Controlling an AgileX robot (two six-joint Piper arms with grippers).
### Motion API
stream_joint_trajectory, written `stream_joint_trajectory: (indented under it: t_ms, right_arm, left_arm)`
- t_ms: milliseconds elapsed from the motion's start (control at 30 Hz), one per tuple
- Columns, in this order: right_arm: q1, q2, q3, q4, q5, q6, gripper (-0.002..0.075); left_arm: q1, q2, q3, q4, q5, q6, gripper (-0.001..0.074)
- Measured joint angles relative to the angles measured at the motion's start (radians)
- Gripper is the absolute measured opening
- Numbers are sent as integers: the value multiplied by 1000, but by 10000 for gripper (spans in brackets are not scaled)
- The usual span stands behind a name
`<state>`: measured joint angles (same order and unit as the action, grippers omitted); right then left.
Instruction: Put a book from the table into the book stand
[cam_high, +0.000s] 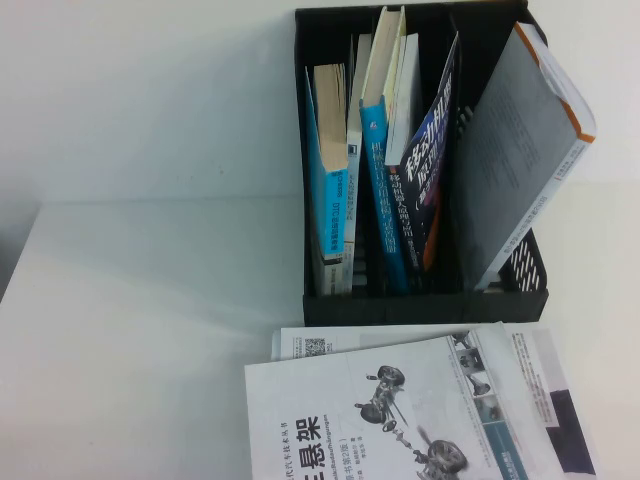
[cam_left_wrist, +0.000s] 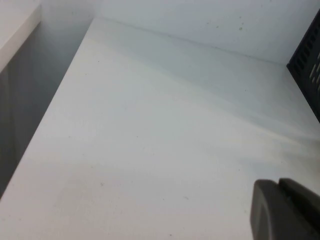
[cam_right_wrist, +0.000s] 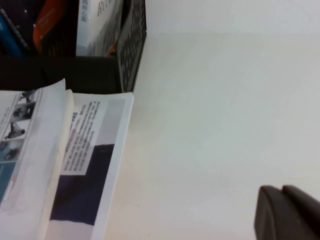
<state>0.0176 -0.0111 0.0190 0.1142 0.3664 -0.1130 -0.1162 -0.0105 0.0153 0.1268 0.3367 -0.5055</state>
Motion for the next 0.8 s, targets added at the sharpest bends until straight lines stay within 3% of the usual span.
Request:
stream_joint_trajectory:
  t_ms: [800]
  right_arm:
    - [0, 0, 0, 0, -2, 0, -5]
  left_arm:
    - [0, 0, 0, 43, -5, 13, -4]
